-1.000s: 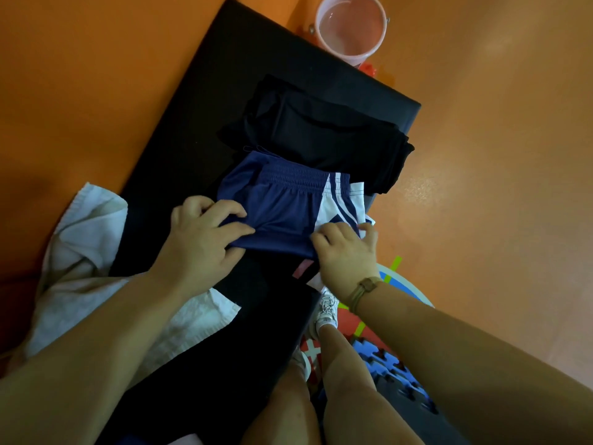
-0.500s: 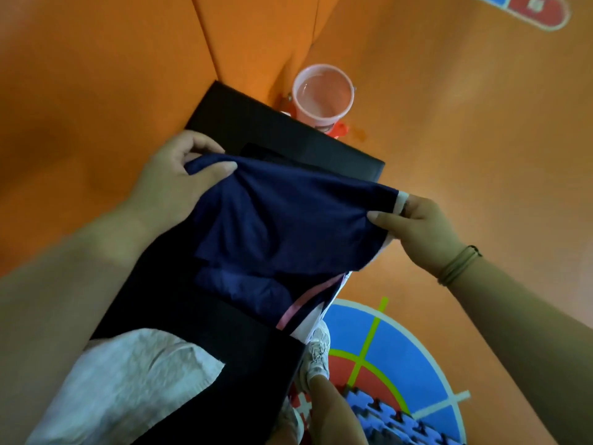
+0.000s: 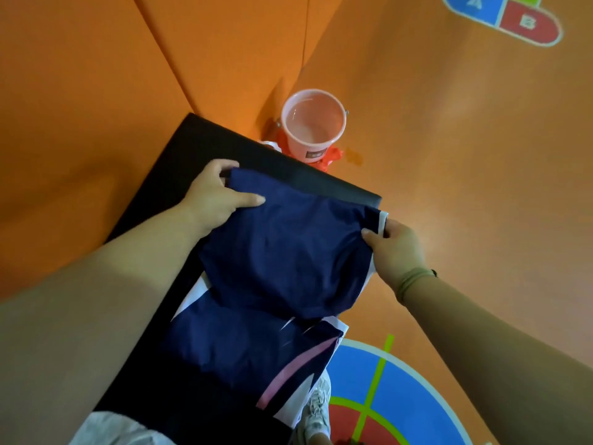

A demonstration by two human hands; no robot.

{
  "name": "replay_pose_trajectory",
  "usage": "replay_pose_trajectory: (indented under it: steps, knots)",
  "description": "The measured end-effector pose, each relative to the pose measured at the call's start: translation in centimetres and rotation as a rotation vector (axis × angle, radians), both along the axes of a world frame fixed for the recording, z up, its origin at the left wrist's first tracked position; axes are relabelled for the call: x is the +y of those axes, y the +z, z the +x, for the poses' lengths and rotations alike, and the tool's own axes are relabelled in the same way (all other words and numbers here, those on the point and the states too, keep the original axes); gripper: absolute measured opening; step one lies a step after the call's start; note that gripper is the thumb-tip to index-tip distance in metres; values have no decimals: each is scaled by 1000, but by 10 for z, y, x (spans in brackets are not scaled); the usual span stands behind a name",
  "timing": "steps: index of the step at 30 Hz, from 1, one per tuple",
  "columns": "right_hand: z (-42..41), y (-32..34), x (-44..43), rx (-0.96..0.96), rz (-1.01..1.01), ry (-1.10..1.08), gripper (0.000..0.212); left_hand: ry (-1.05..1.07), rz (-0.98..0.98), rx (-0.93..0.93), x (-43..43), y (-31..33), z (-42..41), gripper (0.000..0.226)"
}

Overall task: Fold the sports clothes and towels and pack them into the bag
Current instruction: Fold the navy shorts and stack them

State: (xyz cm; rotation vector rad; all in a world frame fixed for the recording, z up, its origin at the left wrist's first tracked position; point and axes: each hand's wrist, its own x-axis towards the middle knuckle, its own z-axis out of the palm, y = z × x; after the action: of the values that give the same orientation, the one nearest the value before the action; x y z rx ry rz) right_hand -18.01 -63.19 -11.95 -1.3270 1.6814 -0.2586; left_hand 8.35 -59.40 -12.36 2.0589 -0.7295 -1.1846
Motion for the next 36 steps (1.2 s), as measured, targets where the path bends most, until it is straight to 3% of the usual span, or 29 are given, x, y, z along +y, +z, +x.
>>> replay_pose_trajectory:
  steps: [5, 7, 10, 13, 17, 20, 25, 29, 32, 36]
  knots:
    - [-3, -10, -6, 19, -63, -12, 6, -178, -57, -354, -11, 1, -7, 76]
    - [-2, -11, -2, 123, -84, 90, 33, -265, -56, -502, -6, -3, -19, 74]
    - [2, -12, 12, 411, -450, 360, 66, -406, -89, -668, 19, -9, -36, 58]
    - [8, -17, 27, 401, -716, 663, 60, -587, -209, -794, 51, -18, -47, 36]
    - [14, -34, 42, 480, -529, 1016, 48, -922, -90, -791, 73, -35, -50, 53]
    - [15, -38, 36, 583, -363, 1094, 64, -1005, 26, -801, 67, -37, -47, 61]
    - [13, -42, 31, 614, -285, 1135, 62, -1067, 141, -800, 51, -37, -46, 58]
    - [15, -29, 32, 552, -258, 1108, 62, -969, 55, -716, 69, -27, -45, 55]
    - [13, -14, 42, 401, -342, 1009, 57, -838, -44, -665, 102, -11, -46, 49]
    - [6, 6, 69, 325, -363, 985, 44, -694, 59, -586, 150, 12, -57, 45]
